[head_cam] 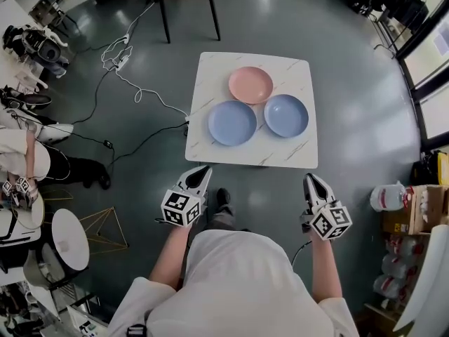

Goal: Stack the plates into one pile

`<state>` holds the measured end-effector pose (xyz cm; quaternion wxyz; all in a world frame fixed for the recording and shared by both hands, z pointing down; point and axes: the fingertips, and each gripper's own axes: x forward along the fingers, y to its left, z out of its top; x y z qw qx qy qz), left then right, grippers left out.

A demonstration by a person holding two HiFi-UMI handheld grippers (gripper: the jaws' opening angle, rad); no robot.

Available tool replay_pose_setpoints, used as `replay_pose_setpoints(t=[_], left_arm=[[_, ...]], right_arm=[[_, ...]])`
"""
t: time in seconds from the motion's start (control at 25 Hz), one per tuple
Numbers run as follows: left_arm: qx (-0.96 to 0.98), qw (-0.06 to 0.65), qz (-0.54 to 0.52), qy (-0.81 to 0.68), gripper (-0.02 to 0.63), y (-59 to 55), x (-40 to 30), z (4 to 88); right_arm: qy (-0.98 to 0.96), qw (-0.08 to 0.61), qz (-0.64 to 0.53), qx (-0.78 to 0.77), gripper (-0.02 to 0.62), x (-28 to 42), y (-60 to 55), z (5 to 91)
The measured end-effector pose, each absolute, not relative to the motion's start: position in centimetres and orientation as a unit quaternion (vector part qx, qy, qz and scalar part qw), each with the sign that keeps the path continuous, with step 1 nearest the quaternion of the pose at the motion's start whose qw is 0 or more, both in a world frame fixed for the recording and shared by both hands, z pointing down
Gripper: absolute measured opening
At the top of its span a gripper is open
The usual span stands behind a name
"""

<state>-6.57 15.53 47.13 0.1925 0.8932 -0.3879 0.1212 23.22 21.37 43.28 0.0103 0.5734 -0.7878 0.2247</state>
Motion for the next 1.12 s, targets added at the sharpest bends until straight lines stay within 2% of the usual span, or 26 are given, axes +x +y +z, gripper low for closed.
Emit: replay_pose_setpoints(t=[0.6,1.12], left_arm=[[0.904,0.192,0.134,-0.357,0.014,3.7,-10.2,48.4],[0.903,0.205,0.150,-0.348,0.014,0.3,-8.5,49.8]], right_arm=[[-0.779,0.035,0.225,0.584,0.029,18.8,9.9,43.9],[-0.793,0.057,0.243,0.556,0.029,18.2,5.0,45.6]])
